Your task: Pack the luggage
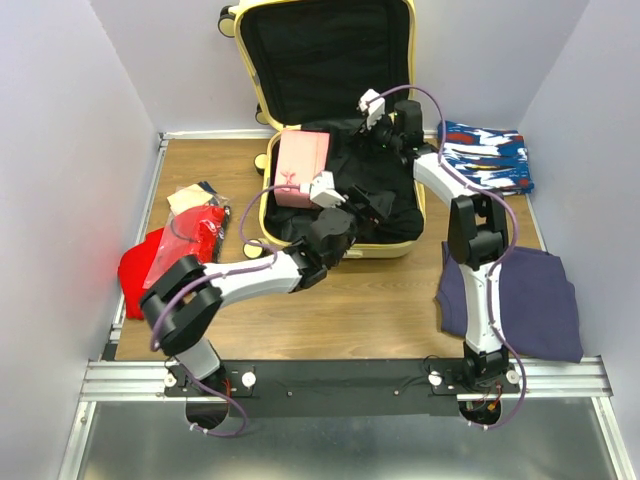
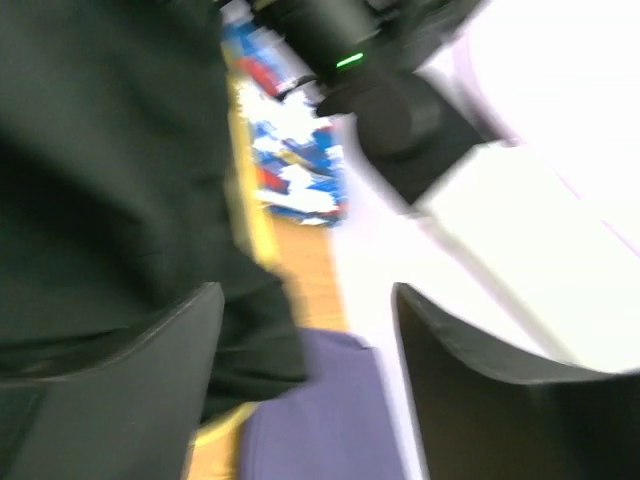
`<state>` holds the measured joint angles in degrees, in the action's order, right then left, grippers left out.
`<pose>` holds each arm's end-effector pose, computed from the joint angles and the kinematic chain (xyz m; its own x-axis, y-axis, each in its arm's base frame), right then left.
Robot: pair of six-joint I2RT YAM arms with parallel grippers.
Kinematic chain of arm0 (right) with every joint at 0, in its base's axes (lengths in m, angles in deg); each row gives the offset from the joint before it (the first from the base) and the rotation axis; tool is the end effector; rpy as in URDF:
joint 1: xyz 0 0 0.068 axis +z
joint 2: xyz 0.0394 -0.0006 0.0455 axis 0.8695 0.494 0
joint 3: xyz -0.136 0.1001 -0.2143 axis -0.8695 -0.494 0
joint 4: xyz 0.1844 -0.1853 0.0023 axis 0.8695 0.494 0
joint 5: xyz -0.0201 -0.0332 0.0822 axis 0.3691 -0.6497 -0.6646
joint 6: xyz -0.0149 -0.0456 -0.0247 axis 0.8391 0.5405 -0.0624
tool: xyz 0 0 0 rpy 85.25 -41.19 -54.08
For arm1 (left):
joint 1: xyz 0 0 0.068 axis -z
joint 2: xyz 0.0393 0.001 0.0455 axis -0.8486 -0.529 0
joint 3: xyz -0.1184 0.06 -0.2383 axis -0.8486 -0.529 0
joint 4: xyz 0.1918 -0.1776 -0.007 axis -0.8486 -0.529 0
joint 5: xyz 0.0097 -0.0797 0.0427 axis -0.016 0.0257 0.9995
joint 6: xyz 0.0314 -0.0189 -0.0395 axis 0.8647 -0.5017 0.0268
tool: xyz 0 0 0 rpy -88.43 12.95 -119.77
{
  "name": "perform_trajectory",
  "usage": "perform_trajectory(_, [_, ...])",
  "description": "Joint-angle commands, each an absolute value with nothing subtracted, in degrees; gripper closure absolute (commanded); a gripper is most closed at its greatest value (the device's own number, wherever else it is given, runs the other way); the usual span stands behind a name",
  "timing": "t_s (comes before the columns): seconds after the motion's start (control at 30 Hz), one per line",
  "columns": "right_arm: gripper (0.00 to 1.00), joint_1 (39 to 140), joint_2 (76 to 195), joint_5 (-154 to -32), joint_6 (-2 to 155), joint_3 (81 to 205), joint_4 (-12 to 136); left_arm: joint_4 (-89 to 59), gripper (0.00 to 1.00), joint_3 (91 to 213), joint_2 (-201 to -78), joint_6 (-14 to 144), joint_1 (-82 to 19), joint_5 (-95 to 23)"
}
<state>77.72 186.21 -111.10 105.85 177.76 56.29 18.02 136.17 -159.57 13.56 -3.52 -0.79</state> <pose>0.5185 0.1781 0.2451 0.0106 -0.3620 -0.9321 -0.7199 0.6442 -0.2584 0.2321 -0.2979 0.2632 -0.4263 -0.7643 -0.4839 0.1787 0.4532 -0.8733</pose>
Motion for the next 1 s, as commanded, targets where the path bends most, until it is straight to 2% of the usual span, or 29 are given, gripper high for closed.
perform_trajectory(0.0, [0.14, 78.4, 179.7, -108.2, 102.3, 177.1, 53.6, 19.6, 0.10, 135.2, -152.6, 18.6, -3.0, -3.1])
perform_trajectory(0.27, [0.11, 77.7, 164.8, -107.4, 101.5, 170.0, 58.4, 17.3, 0.09, 132.3, -138.9, 33.2, -5.2, -7.7])
perform_trajectory(0.33, [0.11, 77.2, 161.5, -108.7, 103.2, 166.3, 64.9, 15.4, 0.09, 131.1, -134.4, 37.5, -8.0, -14.4])
perform_trajectory(0.37, [0.11, 76.9, 158.0, -109.3, 103.9, 164.9, 67.0, 14.0, 0.09, 131.3, -133.1, 41.0, -12.4, -17.4])
perform_trajectory(0.4, [0.11, 76.5, 156.8, -110.3, 106.5, 164.0, 72.5, 9.8, 0.08, 132.6, -132.0, 43.6, -15.8, -29.8])
perform_trajectory(0.47, [0.11, 76.0, 154.6, -111.9, 108.4, 162.5, 78.8, 6.2, 0.08, 135.2, -131.2, 50.9, -23.7, -46.2])
perform_trajectory(0.53, [0.12, 74.7, 153.1, -115.5, 111.1, 162.5, 88.9, -6.0, 0.08, 142.4, -134.0, 54.2, -31.1, -55.0])
perform_trajectory(0.63, [0.25, 73.9, 153.4, -117.3, 116.3, 162.8, 101.4, -22.3, 0.08, 152.2, -139.8, 61.5, -38.6, -65.4])
perform_trajectory(0.7, [0.37, 73.9, 154.4, -117.6, 120.6, 163.4, 109.5, -30.1, 0.08, 156.1, -141.3, 66.4, -40.5, -64.9])
perform_trajectory(0.83, [0.57, 73.9, 158.3, -116.7, 125.0, 163.7, 118.6, -27.8, 0.08, 153.6, -136.8, 69.8, -44.4, -62.0])
perform_trajectory(0.87, [0.65, 74.0, 158.7, -116.2, 125.8, 163.3, 119.5, -27.4, 0.08, 153.2, -136.0, 70.0, -44.9, -61.3])
perform_trajectory(0.97, [0.72, 73.9, 159.8, -114.8, 126.5, 160.7, 120.1, -28.7, 0.08, 153.2, -135.5, 70.0, -46.6, -60.9])
